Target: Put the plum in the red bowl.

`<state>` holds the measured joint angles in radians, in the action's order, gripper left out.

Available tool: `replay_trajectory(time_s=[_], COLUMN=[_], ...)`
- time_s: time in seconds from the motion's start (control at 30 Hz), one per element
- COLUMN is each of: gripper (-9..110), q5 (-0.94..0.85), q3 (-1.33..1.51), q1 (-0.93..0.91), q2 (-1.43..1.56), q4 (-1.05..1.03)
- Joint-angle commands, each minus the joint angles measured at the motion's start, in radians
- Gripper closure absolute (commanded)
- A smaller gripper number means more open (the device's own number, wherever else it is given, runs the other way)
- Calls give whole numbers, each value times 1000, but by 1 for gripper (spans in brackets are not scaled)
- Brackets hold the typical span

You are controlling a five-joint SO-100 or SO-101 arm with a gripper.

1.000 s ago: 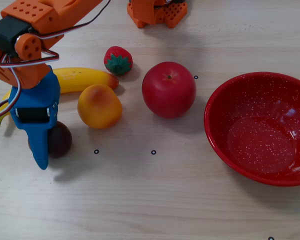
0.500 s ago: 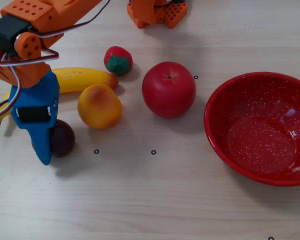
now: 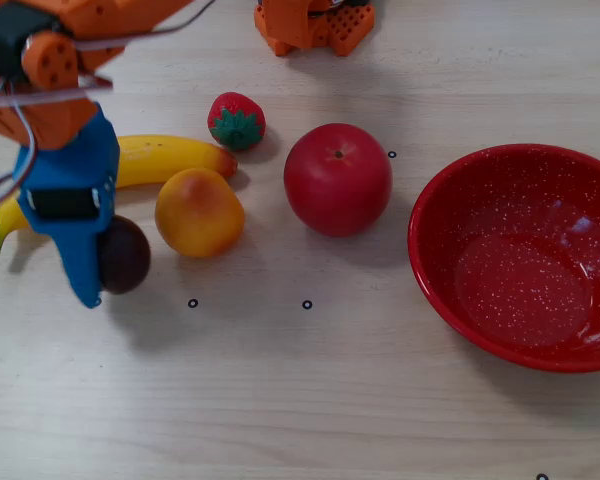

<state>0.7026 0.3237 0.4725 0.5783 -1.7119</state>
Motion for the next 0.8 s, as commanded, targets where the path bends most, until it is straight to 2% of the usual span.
replay_trajectory(time_s=[0.0, 0.33, 0.77], gripper=[101, 101, 101], q5=[-48, -147, -416], q3=[-84, 75, 359], q1=[-63, -262, -742], q2=[285, 623, 963], q4=[-3, 49, 26])
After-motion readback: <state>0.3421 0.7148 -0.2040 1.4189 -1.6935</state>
